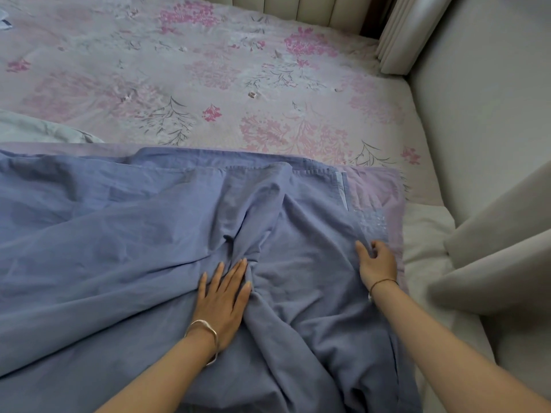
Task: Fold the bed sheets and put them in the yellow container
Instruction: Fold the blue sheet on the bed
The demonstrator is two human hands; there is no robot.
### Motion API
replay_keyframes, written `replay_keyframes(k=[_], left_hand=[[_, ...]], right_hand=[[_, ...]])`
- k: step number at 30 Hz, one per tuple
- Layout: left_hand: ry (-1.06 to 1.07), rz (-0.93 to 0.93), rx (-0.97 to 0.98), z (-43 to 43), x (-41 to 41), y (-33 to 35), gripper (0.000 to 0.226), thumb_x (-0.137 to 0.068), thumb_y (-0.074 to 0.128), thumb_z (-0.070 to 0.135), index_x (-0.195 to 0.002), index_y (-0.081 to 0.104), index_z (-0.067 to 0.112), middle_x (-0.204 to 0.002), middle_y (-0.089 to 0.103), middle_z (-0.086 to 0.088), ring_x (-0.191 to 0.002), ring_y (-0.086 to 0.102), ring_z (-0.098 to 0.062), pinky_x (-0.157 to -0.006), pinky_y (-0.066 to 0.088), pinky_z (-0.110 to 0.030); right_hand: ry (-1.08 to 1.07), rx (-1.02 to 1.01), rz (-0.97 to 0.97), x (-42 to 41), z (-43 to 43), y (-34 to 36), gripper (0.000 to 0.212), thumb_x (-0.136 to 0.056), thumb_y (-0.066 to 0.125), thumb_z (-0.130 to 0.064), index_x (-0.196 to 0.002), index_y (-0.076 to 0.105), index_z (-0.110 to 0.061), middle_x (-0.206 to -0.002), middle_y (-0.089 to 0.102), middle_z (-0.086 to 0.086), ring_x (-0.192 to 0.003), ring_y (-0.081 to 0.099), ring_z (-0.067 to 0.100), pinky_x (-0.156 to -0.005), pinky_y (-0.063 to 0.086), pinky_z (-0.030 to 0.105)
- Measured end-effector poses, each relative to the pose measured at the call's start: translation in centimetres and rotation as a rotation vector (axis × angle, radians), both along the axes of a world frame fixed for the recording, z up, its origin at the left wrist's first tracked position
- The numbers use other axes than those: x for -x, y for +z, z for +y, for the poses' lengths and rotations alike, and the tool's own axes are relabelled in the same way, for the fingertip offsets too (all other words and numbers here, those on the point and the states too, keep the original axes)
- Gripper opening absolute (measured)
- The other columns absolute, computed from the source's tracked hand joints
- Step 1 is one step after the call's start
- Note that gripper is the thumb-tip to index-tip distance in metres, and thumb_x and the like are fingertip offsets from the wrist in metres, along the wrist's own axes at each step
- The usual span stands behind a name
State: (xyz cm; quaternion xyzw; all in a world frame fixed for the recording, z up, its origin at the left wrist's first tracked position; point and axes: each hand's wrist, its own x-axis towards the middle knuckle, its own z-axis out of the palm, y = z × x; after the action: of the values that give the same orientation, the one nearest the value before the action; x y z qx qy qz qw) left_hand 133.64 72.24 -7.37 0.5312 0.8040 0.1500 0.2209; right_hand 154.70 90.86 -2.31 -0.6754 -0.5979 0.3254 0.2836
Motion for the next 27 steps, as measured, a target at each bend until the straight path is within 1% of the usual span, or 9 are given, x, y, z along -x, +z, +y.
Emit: replay_keyframes(k=[4,7,11,15,17,19,21,23,27], left_hand=[[-0.013,-0.084,-0.186,0.8,-0.7,1.2,0.071,-0.078,-0.016,0.073,-0.143,-0.010,0.045,-0.152,0.000,0.026,-0.141,-0.003,0.002,-0.115,-0.013,-0.027],[-0.024,-0.036,-0.160,1.4,-1.3,0.9,0.076,-0.069,-0.027,0.074,-0.139,-0.024,0.044,-0.150,-0.019,0.024,-0.139,-0.015,0.002,-0.114,-0.015,-0.033],[-0.027,0.096,-0.019,1.3,-0.8,-1.2,0.094,-0.052,-0.049,0.066,-0.133,-0.035,0.021,-0.146,-0.028,0.015,-0.137,-0.023,-0.007,-0.109,-0.020,-0.031],[-0.078,0.143,0.054,1.5,-0.6,-2.6,0.073,-0.095,-0.012,0.051,-0.146,0.024,0.012,-0.152,0.029,0.001,-0.141,0.024,-0.023,-0.109,-0.005,-0.032],[-0.067,0.139,0.037,1.6,-0.6,-2.3,0.078,-0.088,-0.020,0.058,-0.148,0.009,0.016,-0.154,0.013,0.005,-0.144,0.006,-0.017,-0.109,-0.011,-0.029],[-0.019,0.117,-0.018,1.5,-0.9,-2.3,0.092,-0.064,-0.041,0.067,-0.141,-0.018,0.021,-0.149,-0.017,0.014,-0.139,-0.020,-0.008,-0.105,-0.024,-0.026],[0.001,0.121,-0.012,1.5,-1.0,-2.2,0.097,-0.055,-0.046,0.068,-0.137,-0.023,0.024,-0.147,-0.022,0.016,-0.135,-0.023,-0.005,-0.104,-0.027,-0.026],[-0.019,0.117,0.048,1.6,-1.0,-2.0,0.100,-0.046,-0.048,0.070,-0.134,-0.029,0.027,-0.144,-0.028,0.018,-0.133,-0.027,-0.003,-0.106,-0.026,-0.028],[-0.046,0.023,0.048,1.1,-1.1,-0.4,0.108,-0.040,-0.039,0.082,-0.135,-0.024,0.034,-0.142,-0.021,0.024,-0.135,-0.022,-0.001,-0.114,-0.014,-0.034]], right_hand=[[0.027,-0.271,-0.150,-2.5,2.0,3.1,0.019,-0.094,0.056,-0.023,-0.084,0.056,-0.007,-0.075,0.057,0.011,-0.071,0.051,0.028,-0.062,0.028,0.028],[-0.158,-0.165,-0.254,-5.1,2.7,2.2,0.024,-0.093,0.056,-0.021,-0.089,0.062,0.001,-0.092,0.064,0.025,-0.082,0.055,0.038,-0.066,0.030,0.030],[-0.139,0.044,-0.098,-4.7,1.5,1.0,0.024,-0.093,0.057,-0.019,-0.084,0.058,0.003,-0.085,0.059,0.025,-0.079,0.052,0.033,-0.066,0.031,0.031],[-0.017,0.143,-0.039,-5.9,2.7,2.4,0.034,-0.093,0.057,-0.030,-0.095,0.063,0.003,-0.087,0.057,0.016,-0.086,0.057,0.027,-0.075,0.041,0.036],[-0.232,0.072,-0.126,-9.2,4.4,3.3,0.047,-0.094,0.052,-0.038,-0.113,0.061,0.004,-0.109,0.061,0.023,-0.105,0.057,0.038,-0.086,0.042,0.039],[-0.334,0.140,0.037,-12.2,4.4,4.1,0.057,-0.091,0.055,-0.045,-0.124,0.056,0.001,-0.122,0.058,0.020,-0.109,0.055,0.033,-0.088,0.041,0.035],[-0.196,0.389,0.303,-13.5,2.8,3.8,0.077,-0.071,0.067,-0.063,-0.123,0.056,-0.007,-0.112,0.061,0.013,-0.100,0.056,0.027,-0.086,0.044,0.036],[-0.070,0.597,0.352,-13.9,0.3,3.1,0.092,-0.046,0.077,-0.071,-0.116,0.059,-0.013,-0.106,0.066,0.010,-0.097,0.061,0.027,-0.082,0.049,0.038],[-0.050,0.741,0.609,-14.2,-5.2,1.5,0.076,-0.059,0.075,-0.056,-0.122,0.056,-0.016,-0.104,0.071,0.010,-0.096,0.067,0.025,-0.081,0.052,0.040]])
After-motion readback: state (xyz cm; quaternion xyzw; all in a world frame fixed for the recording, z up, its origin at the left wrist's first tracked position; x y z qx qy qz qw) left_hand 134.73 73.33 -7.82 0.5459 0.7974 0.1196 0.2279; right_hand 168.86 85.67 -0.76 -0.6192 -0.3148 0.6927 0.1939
